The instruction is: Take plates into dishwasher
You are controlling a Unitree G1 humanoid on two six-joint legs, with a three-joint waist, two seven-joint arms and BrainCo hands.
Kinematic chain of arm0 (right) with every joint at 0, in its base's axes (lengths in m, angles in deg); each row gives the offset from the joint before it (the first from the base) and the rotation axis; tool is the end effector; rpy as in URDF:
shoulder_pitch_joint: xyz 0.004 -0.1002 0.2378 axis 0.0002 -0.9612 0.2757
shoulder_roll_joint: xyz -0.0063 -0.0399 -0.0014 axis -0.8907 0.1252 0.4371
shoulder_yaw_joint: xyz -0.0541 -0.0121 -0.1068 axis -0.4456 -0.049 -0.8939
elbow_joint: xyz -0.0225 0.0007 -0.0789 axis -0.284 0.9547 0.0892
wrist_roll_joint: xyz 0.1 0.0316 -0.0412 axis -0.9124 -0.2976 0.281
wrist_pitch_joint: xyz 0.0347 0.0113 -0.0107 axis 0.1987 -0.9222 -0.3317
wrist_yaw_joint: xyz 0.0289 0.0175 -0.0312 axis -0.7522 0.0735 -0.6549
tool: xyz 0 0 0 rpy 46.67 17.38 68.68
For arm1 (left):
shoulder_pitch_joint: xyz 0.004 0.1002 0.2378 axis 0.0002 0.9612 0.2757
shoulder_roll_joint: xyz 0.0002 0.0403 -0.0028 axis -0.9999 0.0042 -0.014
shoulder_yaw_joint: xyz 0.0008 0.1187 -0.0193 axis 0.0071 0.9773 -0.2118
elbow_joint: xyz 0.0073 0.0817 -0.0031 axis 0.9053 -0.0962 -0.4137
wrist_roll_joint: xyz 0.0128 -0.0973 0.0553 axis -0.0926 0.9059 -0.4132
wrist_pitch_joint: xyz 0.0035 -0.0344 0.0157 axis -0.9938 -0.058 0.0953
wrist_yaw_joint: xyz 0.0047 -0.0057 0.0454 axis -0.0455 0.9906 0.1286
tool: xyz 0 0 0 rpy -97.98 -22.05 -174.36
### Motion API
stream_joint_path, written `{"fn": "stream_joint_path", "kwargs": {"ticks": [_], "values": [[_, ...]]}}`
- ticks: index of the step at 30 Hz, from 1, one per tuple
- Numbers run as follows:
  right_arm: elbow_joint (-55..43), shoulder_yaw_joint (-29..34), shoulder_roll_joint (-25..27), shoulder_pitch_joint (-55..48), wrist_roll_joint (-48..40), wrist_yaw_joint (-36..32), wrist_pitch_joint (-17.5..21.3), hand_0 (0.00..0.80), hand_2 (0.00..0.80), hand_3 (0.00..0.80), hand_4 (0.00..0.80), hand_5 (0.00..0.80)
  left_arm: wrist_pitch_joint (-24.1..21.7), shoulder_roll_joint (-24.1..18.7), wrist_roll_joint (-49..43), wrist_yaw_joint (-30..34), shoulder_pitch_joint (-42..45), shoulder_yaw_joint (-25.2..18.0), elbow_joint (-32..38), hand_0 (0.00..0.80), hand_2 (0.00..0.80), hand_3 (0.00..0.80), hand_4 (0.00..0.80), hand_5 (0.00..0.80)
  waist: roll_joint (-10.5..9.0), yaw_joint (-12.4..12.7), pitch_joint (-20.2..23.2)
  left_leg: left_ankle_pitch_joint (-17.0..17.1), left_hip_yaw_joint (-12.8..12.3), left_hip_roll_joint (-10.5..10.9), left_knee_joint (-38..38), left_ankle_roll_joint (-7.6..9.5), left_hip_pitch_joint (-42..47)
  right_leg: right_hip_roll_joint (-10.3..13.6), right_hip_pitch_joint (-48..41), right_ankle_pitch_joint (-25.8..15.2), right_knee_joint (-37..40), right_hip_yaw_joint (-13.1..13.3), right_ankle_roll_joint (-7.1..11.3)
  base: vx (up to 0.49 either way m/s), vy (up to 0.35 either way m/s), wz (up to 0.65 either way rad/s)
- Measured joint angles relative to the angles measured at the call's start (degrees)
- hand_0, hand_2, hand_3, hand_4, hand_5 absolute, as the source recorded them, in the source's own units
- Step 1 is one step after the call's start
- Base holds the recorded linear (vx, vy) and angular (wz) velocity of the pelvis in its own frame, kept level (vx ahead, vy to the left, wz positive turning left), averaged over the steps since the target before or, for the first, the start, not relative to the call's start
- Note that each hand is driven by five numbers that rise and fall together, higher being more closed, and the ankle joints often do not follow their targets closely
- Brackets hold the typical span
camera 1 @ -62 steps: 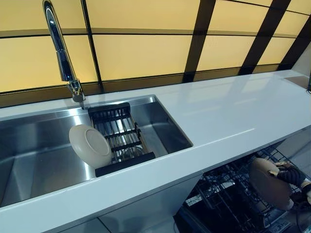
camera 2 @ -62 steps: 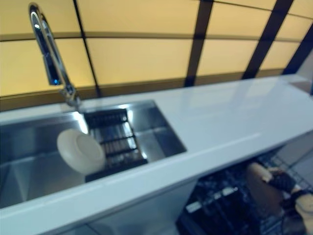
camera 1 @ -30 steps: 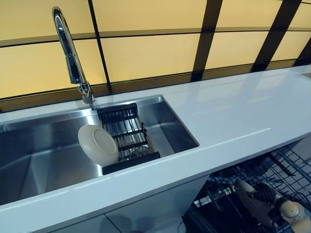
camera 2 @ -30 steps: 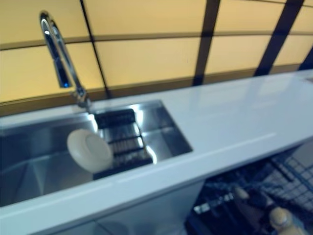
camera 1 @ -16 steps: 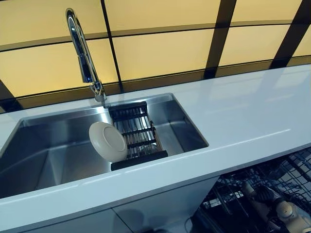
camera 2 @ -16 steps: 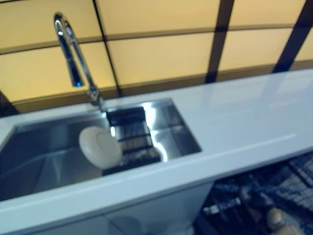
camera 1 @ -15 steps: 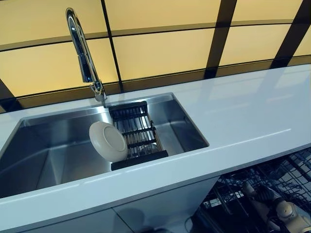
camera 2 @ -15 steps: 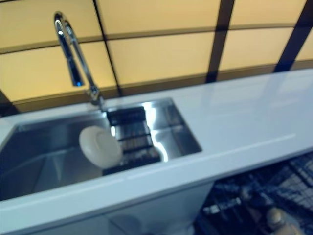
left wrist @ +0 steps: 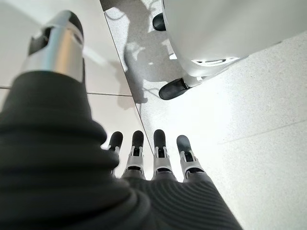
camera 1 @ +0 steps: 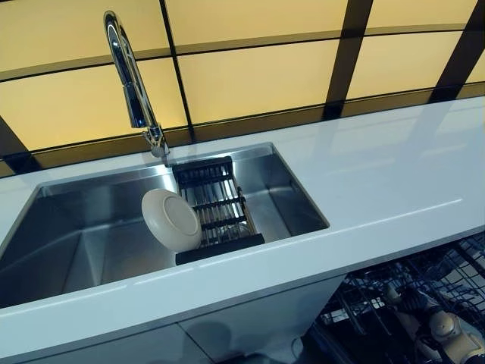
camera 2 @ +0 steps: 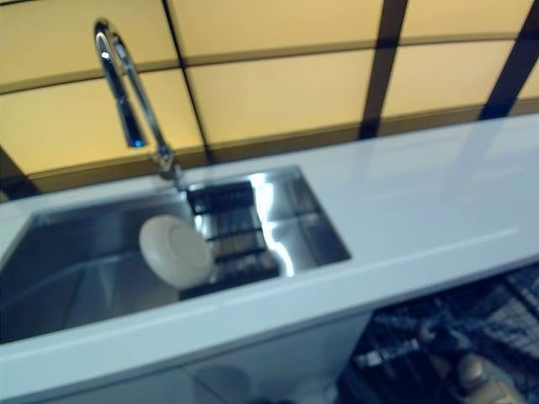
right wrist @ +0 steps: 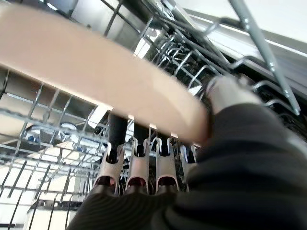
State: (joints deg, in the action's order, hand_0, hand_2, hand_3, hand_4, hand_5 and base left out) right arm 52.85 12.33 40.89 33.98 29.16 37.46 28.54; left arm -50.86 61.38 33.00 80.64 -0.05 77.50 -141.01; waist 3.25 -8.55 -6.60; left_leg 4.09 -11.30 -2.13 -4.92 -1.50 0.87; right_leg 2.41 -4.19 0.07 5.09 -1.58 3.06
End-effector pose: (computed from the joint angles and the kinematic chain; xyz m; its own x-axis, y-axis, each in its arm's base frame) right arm 0.1913 -0.3619 -0.0024 0.7712 -0.3280 -0.5456 -0.3338 0.5213 -0.7853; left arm 0.0938 0.2362 -0.1359 0.3075 0.0450 -0.9505 0.0851 0.9936 0.0746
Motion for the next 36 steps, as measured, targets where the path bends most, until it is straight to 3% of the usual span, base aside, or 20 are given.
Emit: {"fn": "stream_joint_path", "kwargs": {"ticks": [19, 23, 26, 36], "values": [[-5.95, 2.64, 1.18, -1.99, 0.93, -2.75, -1.49, 0.000, 0.000, 0.000, 0.000, 0.000, -0.16, -0.16, -0.04, 0.07, -0.60, -0.20, 0.03, 0.000, 0.000, 0.000, 0.000, 0.000, -2.10, -0.33, -1.32, 0.13, 0.26, 0.04, 0.01, 0.00, -0.38, -0.04, 0.31, -0.15, -0.14, -0.15, -0.22, -0.001, 0.001, 0.00], [-10.00, 3.74, 3.92, -2.76, 1.37, -4.50, -3.27, 0.000, 0.000, 0.000, 0.000, 0.000, -0.04, -0.43, -0.04, 0.04, -0.69, -1.21, 0.08, 0.000, 0.000, 0.000, 0.000, 0.000, -3.08, -0.55, -1.86, 0.07, 0.22, 0.01, -0.04, -0.05, 0.55, -0.08, -0.50, -0.14, -0.15, 0.22, -0.20, 0.005, 0.004, -0.01], [-15.06, 8.49, 6.45, -3.85, 1.27, -6.59, -4.54, 0.000, 0.000, 0.000, 0.000, 0.000, 0.72, -0.53, -0.04, -0.13, -0.42, -1.25, 0.34, 0.000, 0.000, 0.000, 0.000, 0.000, -3.69, -1.54, -1.93, 0.03, -0.14, -0.02, -0.06, -0.09, 0.62, -0.12, -0.42, -0.03, -0.05, 0.78, -0.02, 0.016, 0.018, -0.07], [-16.28, 17.45, 17.55, -6.99, -1.79, -12.97, -5.27, 0.000, 0.000, 0.000, 0.000, 0.000, 1.63, -1.10, 0.01, -1.31, -0.40, -3.56, 0.26, 0.000, 0.000, 0.000, 0.000, 0.000, -7.35, -4.64, -1.19, -0.45, -1.24, -0.30, -0.10, -0.33, 1.60, -0.34, -0.52, -0.33, -0.22, 2.68, -0.27, 0.020, 0.024, -0.10]]}}
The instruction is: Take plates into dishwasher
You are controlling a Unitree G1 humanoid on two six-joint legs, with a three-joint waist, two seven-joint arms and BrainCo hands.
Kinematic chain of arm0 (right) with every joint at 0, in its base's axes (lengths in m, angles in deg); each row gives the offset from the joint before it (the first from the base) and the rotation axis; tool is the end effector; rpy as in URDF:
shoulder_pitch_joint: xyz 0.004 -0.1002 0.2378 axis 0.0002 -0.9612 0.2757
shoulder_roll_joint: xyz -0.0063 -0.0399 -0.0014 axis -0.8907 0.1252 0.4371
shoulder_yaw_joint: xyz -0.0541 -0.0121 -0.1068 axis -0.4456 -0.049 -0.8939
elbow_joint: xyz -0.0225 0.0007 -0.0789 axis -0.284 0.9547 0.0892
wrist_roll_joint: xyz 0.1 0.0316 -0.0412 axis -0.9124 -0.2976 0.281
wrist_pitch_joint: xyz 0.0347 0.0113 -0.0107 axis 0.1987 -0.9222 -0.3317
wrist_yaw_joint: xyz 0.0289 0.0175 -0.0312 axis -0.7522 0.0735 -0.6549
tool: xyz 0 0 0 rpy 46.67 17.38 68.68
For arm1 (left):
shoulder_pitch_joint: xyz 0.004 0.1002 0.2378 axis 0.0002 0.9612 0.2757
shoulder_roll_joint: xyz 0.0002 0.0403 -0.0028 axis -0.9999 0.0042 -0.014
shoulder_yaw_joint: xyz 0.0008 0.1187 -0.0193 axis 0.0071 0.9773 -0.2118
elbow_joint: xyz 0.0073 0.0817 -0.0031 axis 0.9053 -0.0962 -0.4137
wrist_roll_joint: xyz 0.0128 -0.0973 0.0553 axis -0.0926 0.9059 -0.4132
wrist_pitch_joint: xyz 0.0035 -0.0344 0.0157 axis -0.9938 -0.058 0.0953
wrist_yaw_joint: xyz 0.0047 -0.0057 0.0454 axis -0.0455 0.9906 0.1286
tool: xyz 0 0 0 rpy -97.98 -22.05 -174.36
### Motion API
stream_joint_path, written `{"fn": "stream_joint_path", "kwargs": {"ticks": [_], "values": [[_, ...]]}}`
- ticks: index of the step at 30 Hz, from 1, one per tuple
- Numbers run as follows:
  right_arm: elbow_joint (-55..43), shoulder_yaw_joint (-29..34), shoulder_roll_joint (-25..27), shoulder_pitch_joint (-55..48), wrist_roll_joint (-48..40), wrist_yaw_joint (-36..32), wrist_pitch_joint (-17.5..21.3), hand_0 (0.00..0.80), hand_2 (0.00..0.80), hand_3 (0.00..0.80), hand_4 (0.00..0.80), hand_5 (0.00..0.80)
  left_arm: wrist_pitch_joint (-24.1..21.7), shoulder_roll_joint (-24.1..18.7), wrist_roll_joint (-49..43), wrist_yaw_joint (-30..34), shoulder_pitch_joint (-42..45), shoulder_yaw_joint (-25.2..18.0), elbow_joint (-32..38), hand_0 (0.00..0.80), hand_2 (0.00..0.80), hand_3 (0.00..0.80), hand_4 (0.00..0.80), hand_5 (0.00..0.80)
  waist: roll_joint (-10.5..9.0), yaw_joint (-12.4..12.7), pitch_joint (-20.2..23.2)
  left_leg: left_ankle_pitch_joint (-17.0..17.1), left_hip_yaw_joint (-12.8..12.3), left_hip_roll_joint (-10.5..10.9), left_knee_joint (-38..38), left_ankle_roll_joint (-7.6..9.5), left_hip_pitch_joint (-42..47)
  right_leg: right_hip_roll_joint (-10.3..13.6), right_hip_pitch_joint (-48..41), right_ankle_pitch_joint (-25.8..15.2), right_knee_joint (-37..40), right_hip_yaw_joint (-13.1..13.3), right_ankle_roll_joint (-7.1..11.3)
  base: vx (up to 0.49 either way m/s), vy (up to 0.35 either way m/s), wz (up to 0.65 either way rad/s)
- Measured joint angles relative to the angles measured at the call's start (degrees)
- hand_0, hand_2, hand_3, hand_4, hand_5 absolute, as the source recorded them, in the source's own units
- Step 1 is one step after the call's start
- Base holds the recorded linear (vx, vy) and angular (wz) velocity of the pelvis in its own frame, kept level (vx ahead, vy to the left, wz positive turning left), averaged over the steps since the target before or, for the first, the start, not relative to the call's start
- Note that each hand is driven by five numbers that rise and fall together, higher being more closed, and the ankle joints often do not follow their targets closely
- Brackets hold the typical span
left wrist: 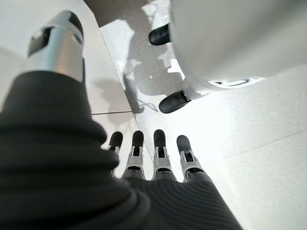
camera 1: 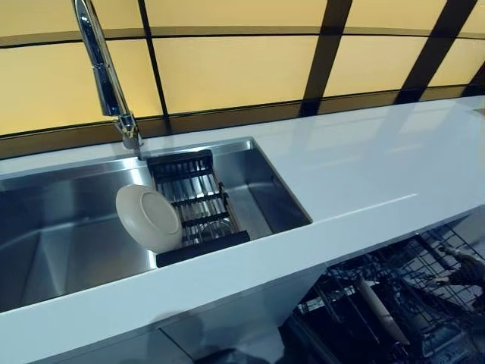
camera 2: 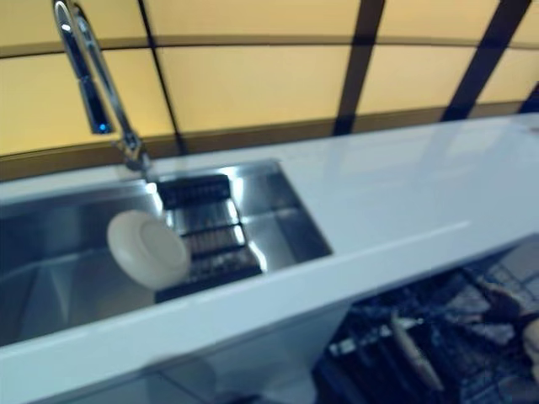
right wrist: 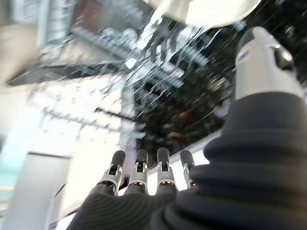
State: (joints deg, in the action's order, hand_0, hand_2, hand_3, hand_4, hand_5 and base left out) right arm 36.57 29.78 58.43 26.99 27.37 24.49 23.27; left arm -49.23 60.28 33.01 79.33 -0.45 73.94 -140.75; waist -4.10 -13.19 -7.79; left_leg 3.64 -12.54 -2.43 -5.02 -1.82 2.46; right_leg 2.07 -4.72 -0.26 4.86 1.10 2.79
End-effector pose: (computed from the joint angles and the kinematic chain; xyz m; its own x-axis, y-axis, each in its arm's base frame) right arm 0.1871 -0.4213 0.1212 0.8063 -0.4221 -0.4144 -0.2388 0.4086 -0.8809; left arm 0.0972 0.2480 -0.1319 0.3053 0.1034 -0.9466 0.0159 0.9934 0.1136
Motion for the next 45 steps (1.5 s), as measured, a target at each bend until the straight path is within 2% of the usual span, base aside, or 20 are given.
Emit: {"fn": "stream_joint_path", "kwargs": {"ticks": [4, 9, 15, 19, 22, 25, 27, 31, 38, 40, 41, 45], "values": [[0.92, 0.88, 2.98, -1.09, -0.28, -2.11, -0.48, 0.000, 0.000, 0.000, 0.000, 0.000, 0.01, -0.25, 0.00, -0.72, -0.58, -0.08, -0.64, 0.000, 0.000, 0.000, 0.000, 0.000, -1.09, -0.18, 0.85, -0.07, -0.20, -0.03, 0.00, -0.03, 0.05, -0.01, 0.05, 0.01, 0.00, 0.16, 0.05, 0.006, 0.001, -0.02], [4.14, 2.03, 6.71, -1.35, -0.26, -1.49, -0.91, 0.000, 0.000, 0.000, 0.000, 0.000, 0.02, -0.61, 0.04, -1.06, -0.59, -0.04, -1.79, 0.000, 0.000, 0.000, 0.000, 0.000, -2.08, -0.01, 1.95, -0.09, -0.19, 0.01, 0.00, -0.02, 0.03, 0.01, 0.06, 0.02, 0.00, 0.22, 0.07, 0.000, 0.000, 0.00], [5.09, 4.66, 12.48, 0.57, -2.88, 4.39, -1.00, 0.000, 0.000, 0.000, 0.000, 0.000, 0.54, -1.48, 0.08, -1.06, -0.48, 0.20, -2.41, 0.000, 0.000, 0.000, 0.000, 0.000, -2.09, 0.00, 3.03, -0.12, -0.16, 0.03, -0.05, -0.01, 0.03, 0.01, 0.04, -0.01, -0.01, 0.22, 0.05, 0.003, 0.005, 0.00], [4.56, 4.57, 13.78, 5.32, -2.88, 8.04, -0.37, 0.000, 0.000, 0.000, 0.000, 0.000, 0.51, -1.46, 0.18, -1.02, -0.67, 0.25, -2.40, 0.000, 0.000, 0.000, 0.000, 0.000, -2.06, 0.26, 3.86, -0.11, -0.07, 0.12, -0.07, 0.00, 0.03, 0.06, -0.01, 0.01, -0.01, 0.17, 0.08, 0.000, 0.000, 0.00], [4.67, 2.17, 16.42, 9.76, -1.93, 10.54, -0.35, 0.000, 0.000, 0.000, 0.000, 0.000, 0.51, -1.44, 0.32, -1.01, -0.65, 1.49, -2.42, 0.000, 0.000, 0.000, 0.000, 0.000, -1.78, 1.47, 4.03, -0.07, -0.01, 0.21, 0.04, 0.06, 0.03, 0.11, -0.09, -0.02, -0.01, 0.03, 0.09, 0.000, 0.000, 0.00], [4.92, -3.33, 17.41, 18.63, -1.92, 13.45, -0.33, 0.000, 0.000, 0.000, 0.000, 0.000, 0.56, -1.44, 0.78, -1.00, -0.53, 2.57, -2.54, 0.000, 0.000, 0.000, 0.000, 0.000, -1.72, 1.88, 4.04, 0.02, 0.31, 0.25, 0.07, 0.15, 0.04, 0.12, -0.40, -0.11, -0.01, -0.40, -0.02, 0.018, 0.008, 0.06], [4.80, -8.81, 19.22, 24.53, -1.93, 15.29, 0.13, 0.000, 0.000, 0.000, 0.000, 0.000, 0.54, -1.22, 1.28, -0.97, -0.86, 2.70, -2.47, 0.000, 0.000, 0.000, 0.000, 0.000, -1.65, 3.21, 4.03, 0.07, 0.80, 0.33, 0.07, 0.22, 0.04, 0.18, -0.63, -0.08, 0.00, -0.86, 0.02, 0.029, 0.011, 0.11], [3.44, -18.12, 19.40, 36.91, -0.10, 18.09, 2.35, 0.000, 0.000, 0.000, 0.000, 0.000, 0.60, -1.12, 1.30, -0.96, -1.00, 3.13, -2.52, 0.000, 0.000, 0.000, 0.000, 0.000, -1.55, 4.87, 3.97, 0.21, 1.92, 0.57, 0.07, 0.38, -0.14, 0.24, -0.95, 0.01, 0.02, -2.01, 0.11, 0.023, 0.014, 0.14], [-2.80, -39.09, 18.55, 57.53, 5.94, 18.91, 9.48, 0.000, 0.000, 0.000, 0.000, 0.000, 1.13, -0.98, 1.31, -1.03, -1.30, 3.59, -3.05, 0.000, 0.000, 0.000, 0.000, 0.000, -1.90, 9.15, 3.81, 0.65, 4.12, 0.96, 0.10, 0.58, -1.03, 0.61, -1.10, 0.22, 0.16, -4.26, 0.26, 0.021, -0.004, 0.16], [-3.18, -42.34, 18.53, 60.46, 7.66, 19.14, 11.56, 0.000, 0.000, 0.000, 0.000, 0.000, 1.12, -0.99, 1.31, -1.06, -1.35, 3.57, -3.11, 0.000, 0.000, 0.000, 0.000, 0.000, -2.35, 9.81, 3.58, 0.88, 4.91, 1.08, 0.10, 0.62, -1.31, 0.67, -1.14, 0.11, 0.02, -4.97, 0.10, 0.017, -0.005, 0.24], [-3.65, -45.14, 17.86, 63.09, 8.75, 19.18, 13.11, 0.000, 0.000, 0.000, 0.000, 0.000, 1.15, -0.99, 1.30, -1.08, -1.12, 3.56, -3.39, 0.000, 0.000, 0.000, 0.000, 0.000, -2.72, 10.91, 3.45, 1.05, 5.43, 1.20, 0.11, 0.64, -1.29, 0.76, -1.43, 0.19, 0.02, -5.63, 0.20, 0.014, -0.005, 0.17], [-5.28, -50.08, 15.68, 67.97, 12.96, 19.68, 17.73, 0.000, 0.000, 0.000, 0.000, 0.000, 1.20, -1.09, 1.30, -1.12, -1.21, 3.55, -3.98, 0.000, 0.000, 0.000, 0.000, 0.000, -3.89, 11.57, 3.30, 1.31, 6.76, 1.58, 0.11, 0.84, -1.81, 1.07, -1.63, 0.42, 0.03, -7.00, 0.51, 0.023, -0.009, 0.21]]}}
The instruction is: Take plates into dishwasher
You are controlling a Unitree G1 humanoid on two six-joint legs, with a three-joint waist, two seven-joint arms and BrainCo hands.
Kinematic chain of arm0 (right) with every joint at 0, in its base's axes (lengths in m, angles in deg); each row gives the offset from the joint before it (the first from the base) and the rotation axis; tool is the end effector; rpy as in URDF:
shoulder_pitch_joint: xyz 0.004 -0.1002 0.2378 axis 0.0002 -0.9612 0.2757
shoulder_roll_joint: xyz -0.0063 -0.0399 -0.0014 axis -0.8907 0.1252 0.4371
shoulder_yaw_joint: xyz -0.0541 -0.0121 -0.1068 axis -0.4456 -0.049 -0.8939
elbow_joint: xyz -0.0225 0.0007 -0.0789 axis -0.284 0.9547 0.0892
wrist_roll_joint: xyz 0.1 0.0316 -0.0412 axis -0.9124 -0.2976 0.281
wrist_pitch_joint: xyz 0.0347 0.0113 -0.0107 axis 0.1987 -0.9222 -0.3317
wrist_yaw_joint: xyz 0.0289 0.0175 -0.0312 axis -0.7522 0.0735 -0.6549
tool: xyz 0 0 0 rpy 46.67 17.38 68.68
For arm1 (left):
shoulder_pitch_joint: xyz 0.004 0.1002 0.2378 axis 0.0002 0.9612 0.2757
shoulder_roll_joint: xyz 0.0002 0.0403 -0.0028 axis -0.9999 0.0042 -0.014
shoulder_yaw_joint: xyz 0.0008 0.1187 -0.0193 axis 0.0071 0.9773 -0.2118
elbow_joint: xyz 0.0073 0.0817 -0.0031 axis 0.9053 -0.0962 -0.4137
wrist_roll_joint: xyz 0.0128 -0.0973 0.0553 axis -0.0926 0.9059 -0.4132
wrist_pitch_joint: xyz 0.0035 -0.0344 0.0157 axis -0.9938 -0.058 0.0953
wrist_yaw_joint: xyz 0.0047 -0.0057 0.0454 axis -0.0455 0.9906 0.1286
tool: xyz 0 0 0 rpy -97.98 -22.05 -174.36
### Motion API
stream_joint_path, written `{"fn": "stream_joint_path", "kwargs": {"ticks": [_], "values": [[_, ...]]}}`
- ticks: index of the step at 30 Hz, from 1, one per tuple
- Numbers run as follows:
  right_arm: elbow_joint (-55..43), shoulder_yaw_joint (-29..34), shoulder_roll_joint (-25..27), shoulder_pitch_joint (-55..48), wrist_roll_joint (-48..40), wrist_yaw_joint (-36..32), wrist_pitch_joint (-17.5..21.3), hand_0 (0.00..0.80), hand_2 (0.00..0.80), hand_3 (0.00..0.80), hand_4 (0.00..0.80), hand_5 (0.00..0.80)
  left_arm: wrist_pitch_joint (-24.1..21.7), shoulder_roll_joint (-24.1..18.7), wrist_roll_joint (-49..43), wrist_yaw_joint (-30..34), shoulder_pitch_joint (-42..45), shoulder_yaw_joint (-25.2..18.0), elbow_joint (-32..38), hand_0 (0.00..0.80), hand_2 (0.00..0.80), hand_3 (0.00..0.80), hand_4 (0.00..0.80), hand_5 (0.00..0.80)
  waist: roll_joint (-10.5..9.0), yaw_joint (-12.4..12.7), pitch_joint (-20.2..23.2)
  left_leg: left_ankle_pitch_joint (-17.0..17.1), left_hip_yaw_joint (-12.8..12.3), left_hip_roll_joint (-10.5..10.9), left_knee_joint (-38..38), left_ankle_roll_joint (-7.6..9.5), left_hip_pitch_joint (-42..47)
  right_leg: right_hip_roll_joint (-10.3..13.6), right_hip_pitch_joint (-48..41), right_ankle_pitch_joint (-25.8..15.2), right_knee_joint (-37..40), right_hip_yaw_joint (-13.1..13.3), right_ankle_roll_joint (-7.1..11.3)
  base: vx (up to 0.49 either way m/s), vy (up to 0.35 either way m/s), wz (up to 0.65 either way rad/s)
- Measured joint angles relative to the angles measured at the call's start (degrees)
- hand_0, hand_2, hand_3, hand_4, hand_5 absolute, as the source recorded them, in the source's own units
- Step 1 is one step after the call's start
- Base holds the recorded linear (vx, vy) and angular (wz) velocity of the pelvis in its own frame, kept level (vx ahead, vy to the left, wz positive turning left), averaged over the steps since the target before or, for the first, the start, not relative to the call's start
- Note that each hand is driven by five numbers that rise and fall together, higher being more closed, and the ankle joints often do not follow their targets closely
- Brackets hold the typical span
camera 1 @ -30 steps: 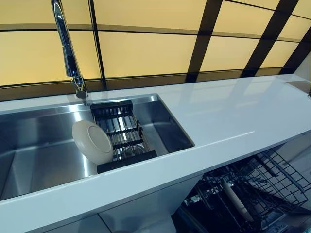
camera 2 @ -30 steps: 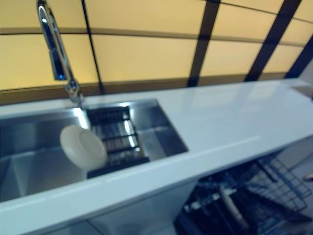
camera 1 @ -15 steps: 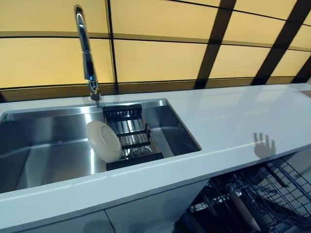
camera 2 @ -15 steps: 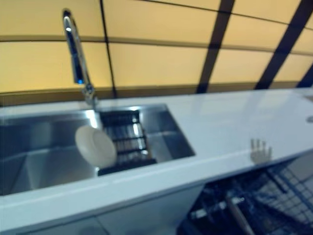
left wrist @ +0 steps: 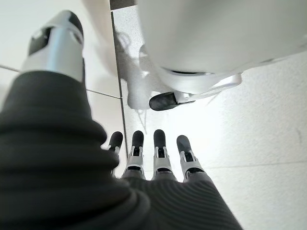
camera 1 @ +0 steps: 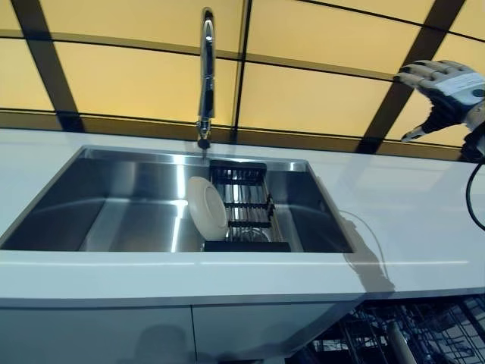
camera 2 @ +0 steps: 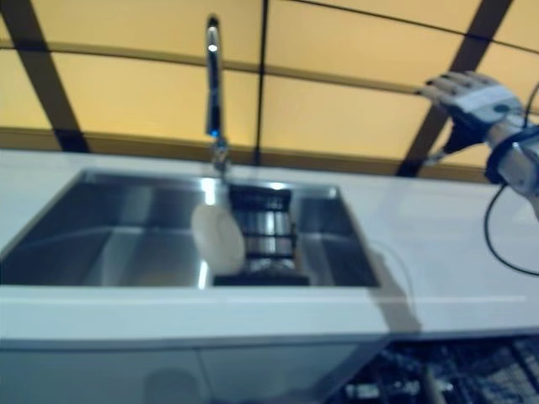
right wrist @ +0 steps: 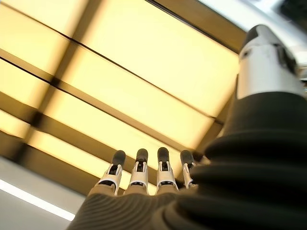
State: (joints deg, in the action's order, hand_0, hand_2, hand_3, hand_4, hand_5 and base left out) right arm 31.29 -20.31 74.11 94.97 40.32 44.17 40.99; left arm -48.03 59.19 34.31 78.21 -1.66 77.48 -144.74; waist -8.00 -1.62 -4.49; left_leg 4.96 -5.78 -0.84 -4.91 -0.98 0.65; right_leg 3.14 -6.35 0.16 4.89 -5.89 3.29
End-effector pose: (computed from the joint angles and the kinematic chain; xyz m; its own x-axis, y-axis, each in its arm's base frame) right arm 0.2955 -0.3021 0.3283 0.9122 0.2856 0.2938 0.3842 -0.3474 -0.8554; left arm 0.0912 0.2538 -0.1335 0.2323 0.1422 -0.9622 0.0387 0.9871 0.1553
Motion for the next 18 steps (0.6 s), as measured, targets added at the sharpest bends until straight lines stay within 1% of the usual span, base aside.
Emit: {"fn": "stream_joint_path", "kwargs": {"ticks": [1, 2, 3, 6, 7, 9, 12, 15, 18], "values": [[-0.63, -0.21, -0.15, 0.05, 0.49, 0.18, 0.42, 0.000, 0.000, 0.000, 0.000, 0.000, 0.02, -0.02, 0.00, -0.02, 0.01, 0.00, -0.08, 0.000, 0.000, 0.000, 0.000, 0.000, -0.18, 0.19, 0.08, 0.03, 0.06, 0.04, 0.01, 0.03, -0.10, 0.04, 0.10, 0.00, 0.00, -0.08, 0.01, 0.022, -0.010, 0.07], [-1.43, -1.53, -1.14, 1.11, 1.97, 0.27, 1.33, 0.000, 0.000, 0.000, 0.000, 0.000, 0.11, -0.03, 0.00, -0.01, 0.15, 0.00, -0.21, 0.000, 0.000, 0.000, 0.000, 0.000, -0.57, 1.02, 0.25, 0.06, 0.10, 0.15, 0.01, 0.09, -0.18, 0.06, 0.13, 0.01, -0.01, -0.19, 0.02, 0.000, 0.000, 0.00], [-1.43, -2.51, -1.59, 1.78, 2.76, 0.27, 1.55, 0.000, 0.000, 0.000, 0.000, 0.000, 0.26, -0.03, 0.00, -0.01, 0.11, 0.00, -0.29, 0.000, 0.000, 0.000, 0.000, 0.000, -0.72, 1.03, 0.32, 0.09, 0.12, 0.19, 0.01, 0.12, -0.19, 0.07, 0.12, 0.01, 0.00, -0.23, 0.02, 0.000, 0.000, 0.00], [-4.41, -4.20, -4.19, 2.93, 9.01, 0.56, 3.84, 0.000, 0.000, 0.000, 0.000, 0.000, 0.28, -0.24, -0.01, -0.02, 0.09, -0.04, -0.33, 0.000, 0.000, 0.000, 0.000, 0.000, -1.61, 1.41, 0.51, 0.19, 1.14, 0.34, -0.01, 0.16, -0.36, 0.24, -0.18, 0.07, 0.00, -1.25, 0.11, 0.015, -0.002, 0.14], [-5.02, -5.05, -4.43, 3.58, 10.13, 0.49, 4.05, 0.000, 0.000, 0.000, 0.000, 0.000, 0.30, -0.21, -0.01, -0.02, 0.08, -0.04, -0.36, 0.000, 0.000, 0.000, 0.000, 0.000, -1.68, 1.32, 0.48, 0.24, 1.22, 0.33, -0.01, 0.14, -0.38, 0.24, -0.17, 0.11, 0.01, -1.33, 0.16, 0.011, 0.008, 0.10], [-7.57, -6.18, -5.87, 5.35, 15.06, -0.15, 5.99, 0.000, 0.000, 0.000, 0.000, 0.000, 0.32, -0.07, 0.00, -0.01, 0.13, -0.02, -0.36, 0.000, 0.000, 0.000, 0.000, 0.000, -1.93, 1.50, 0.49, 0.33, 1.35, 0.30, -0.02, 0.11, -0.40, 0.22, -0.25, 0.21, 0.05, -1.49, 0.30, 0.010, 0.017, 0.05], [-10.92, -7.95, -6.66, 7.15, 20.98, -1.55, 8.45, 0.000, 0.000, 0.000, 0.000, 0.000, 0.23, -0.09, 0.00, -0.10, 0.20, -0.04, -0.42, 0.000, 0.000, 0.000, 0.000, 0.000, -2.21, 2.67, 0.66, 0.41, 1.67, 0.35, -0.02, 0.15, -0.45, 0.25, -0.38, 0.21, 0.05, -1.89, 0.31, 0.006, 0.032, 0.06], [-15.20, -10.88, -8.68, 11.12, 22.21, -4.48, 9.09, 0.000, 0.000, 0.000, 0.000, 0.000, 0.26, -0.06, 0.00, -0.49, 0.33, -0.13, -0.82, 0.000, 0.000, 0.000, 0.000, 0.000, -2.23, 2.57, 0.67, 0.56, 2.19, 0.46, -0.02, 0.15, -0.70, 0.29, -0.39, 0.22, 0.01, -2.55, 0.32, 0.028, 0.035, 0.09], [-18.17, -10.91, -10.35, 13.17, 22.34, -6.15, 10.15, 0.000, 0.000, 0.000, 0.000, 0.000, 0.16, -0.06, 0.01, -0.85, 0.41, -0.19, -0.82, 0.000, 0.000, 0.000, 0.000, 0.000, -2.67, 2.79, 0.98, 0.64, 2.74, 0.50, -0.01, 0.14, -0.83, 0.27, -0.52, 0.23, 0.00, -2.94, 0.34, 0.023, 0.009, 0.10]]}}
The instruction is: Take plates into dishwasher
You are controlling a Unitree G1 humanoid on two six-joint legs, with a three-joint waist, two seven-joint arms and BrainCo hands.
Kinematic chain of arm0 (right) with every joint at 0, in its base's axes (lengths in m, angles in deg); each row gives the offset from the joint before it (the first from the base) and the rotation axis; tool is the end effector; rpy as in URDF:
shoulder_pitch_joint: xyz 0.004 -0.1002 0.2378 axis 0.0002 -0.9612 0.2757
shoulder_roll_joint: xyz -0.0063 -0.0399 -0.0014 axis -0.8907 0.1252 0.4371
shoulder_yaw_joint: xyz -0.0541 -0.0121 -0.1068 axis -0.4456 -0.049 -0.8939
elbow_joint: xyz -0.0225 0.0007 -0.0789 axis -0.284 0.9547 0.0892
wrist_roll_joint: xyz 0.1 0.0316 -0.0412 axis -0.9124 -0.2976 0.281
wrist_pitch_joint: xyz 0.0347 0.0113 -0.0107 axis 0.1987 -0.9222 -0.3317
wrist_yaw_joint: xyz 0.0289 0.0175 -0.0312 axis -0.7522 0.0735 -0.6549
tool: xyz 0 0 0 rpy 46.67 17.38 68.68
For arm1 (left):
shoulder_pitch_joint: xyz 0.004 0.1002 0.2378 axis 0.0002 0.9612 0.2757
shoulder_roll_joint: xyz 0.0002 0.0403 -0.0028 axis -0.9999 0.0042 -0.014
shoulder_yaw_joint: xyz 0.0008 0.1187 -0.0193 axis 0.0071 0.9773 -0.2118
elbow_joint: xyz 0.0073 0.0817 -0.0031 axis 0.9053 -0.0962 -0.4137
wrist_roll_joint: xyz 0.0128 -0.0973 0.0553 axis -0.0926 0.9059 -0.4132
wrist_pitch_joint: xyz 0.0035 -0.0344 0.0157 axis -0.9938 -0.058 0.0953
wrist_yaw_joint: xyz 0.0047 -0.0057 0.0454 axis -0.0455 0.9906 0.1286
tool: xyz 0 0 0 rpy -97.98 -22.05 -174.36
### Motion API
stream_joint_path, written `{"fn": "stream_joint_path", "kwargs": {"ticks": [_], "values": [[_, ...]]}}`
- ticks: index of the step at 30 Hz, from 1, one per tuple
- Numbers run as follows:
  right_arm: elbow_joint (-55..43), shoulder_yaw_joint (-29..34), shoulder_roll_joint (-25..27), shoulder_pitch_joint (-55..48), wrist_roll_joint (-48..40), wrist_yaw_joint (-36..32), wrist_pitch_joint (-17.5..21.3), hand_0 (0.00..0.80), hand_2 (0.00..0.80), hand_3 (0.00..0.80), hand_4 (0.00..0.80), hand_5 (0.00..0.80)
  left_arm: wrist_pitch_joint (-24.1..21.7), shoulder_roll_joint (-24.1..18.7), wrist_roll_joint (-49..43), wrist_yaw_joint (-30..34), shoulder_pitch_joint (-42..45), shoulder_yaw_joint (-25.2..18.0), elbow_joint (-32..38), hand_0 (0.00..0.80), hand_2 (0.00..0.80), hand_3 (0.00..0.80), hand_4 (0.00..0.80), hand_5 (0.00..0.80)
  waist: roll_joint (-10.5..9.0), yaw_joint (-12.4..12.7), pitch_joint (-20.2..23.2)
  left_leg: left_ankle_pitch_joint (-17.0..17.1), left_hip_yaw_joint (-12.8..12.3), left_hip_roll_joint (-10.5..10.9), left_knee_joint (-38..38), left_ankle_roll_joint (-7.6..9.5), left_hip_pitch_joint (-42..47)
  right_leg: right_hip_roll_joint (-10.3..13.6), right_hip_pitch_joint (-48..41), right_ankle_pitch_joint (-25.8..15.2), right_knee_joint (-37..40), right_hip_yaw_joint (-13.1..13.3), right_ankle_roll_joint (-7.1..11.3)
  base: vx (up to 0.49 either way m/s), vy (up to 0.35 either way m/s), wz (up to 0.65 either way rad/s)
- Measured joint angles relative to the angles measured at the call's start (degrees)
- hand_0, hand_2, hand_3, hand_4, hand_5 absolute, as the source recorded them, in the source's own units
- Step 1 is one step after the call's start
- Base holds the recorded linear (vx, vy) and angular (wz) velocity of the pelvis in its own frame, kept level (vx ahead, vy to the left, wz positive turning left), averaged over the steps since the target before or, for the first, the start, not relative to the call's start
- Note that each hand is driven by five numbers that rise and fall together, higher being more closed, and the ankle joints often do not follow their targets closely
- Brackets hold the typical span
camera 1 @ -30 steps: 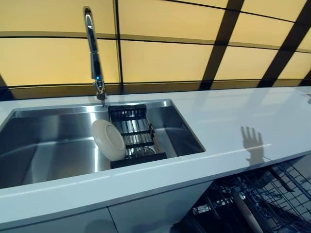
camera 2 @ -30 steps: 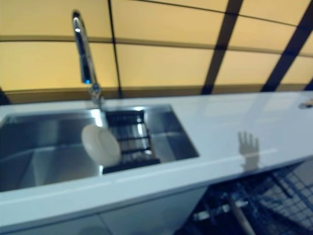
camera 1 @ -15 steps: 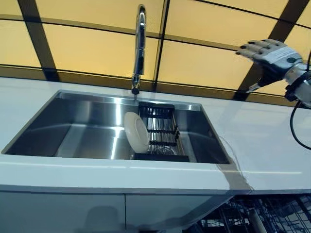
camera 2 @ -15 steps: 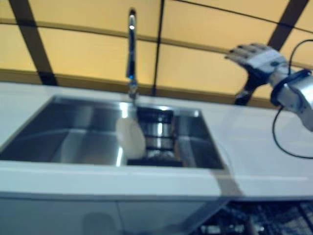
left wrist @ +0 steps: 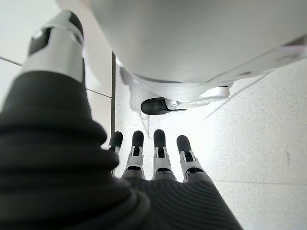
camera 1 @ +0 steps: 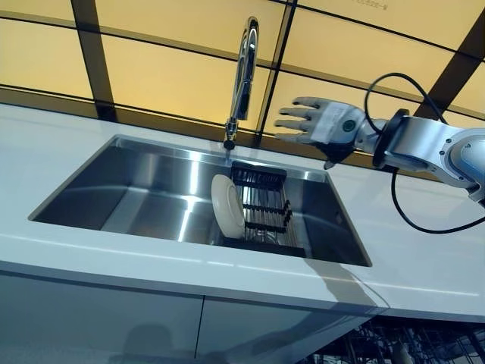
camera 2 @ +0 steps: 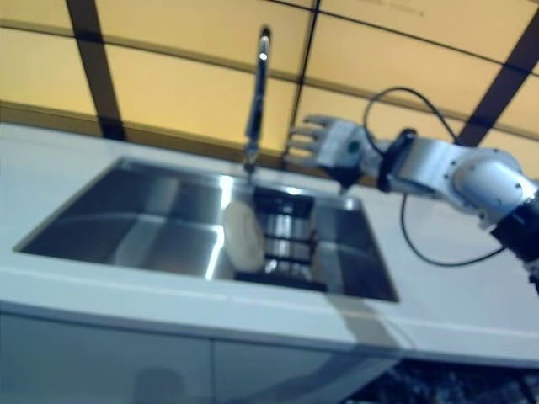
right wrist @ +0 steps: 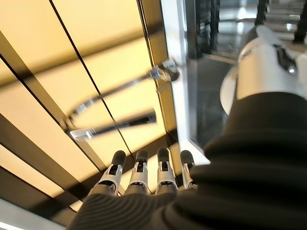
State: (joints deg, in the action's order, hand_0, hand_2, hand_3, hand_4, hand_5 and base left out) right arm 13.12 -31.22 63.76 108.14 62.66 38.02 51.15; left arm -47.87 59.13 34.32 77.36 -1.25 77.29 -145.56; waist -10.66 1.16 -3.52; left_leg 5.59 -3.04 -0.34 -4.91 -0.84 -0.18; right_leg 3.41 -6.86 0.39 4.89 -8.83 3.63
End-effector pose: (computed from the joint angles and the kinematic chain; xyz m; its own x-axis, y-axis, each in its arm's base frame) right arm 0.2957 -0.1775 0.3270 0.6808 0.7316 -0.0357 0.5962 -0.5818 -0.5532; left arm 0.0856 0.2554 -0.1346 0.2104 0.1632 -0.9639 0.0285 0.9845 0.1729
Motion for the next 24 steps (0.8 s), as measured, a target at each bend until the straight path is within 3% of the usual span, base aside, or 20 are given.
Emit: {"fn": "stream_joint_path", "kwargs": {"ticks": [11, 24], "values": [[-4.30, -0.01, -2.21, 1.55, -1.22, -5.80, 1.02, 0.000, 0.000, 0.000, 0.000, 0.000, -0.94, 0.06, 0.93, -0.75, 1.43, -1.03, 0.06, 0.000, 0.000, 0.000, 0.000, 0.000, -0.94, 2.64, 0.68, 0.20, 1.49, 0.38, 0.00, -0.13, -0.69, 0.17, -0.05, 0.37, 0.00, -1.50, 0.38, 0.019, 0.013, 0.07], [-5.69, -0.01, -5.10, 2.36, -3.78, -8.76, 1.01, 0.000, 0.000, 0.000, 0.000, 0.000, -1.55, -0.57, 2.27, -0.77, 1.55, -1.05, 0.18, 0.000, 0.000, 0.000, 0.000, 0.000, -2.11, 3.42, 0.20, 0.67, 3.48, 0.98, 0.05, 0.03, -2.13, 0.43, 0.23, 0.64, -0.01, -3.34, 0.62, -0.005, 0.007, 0.09]]}}
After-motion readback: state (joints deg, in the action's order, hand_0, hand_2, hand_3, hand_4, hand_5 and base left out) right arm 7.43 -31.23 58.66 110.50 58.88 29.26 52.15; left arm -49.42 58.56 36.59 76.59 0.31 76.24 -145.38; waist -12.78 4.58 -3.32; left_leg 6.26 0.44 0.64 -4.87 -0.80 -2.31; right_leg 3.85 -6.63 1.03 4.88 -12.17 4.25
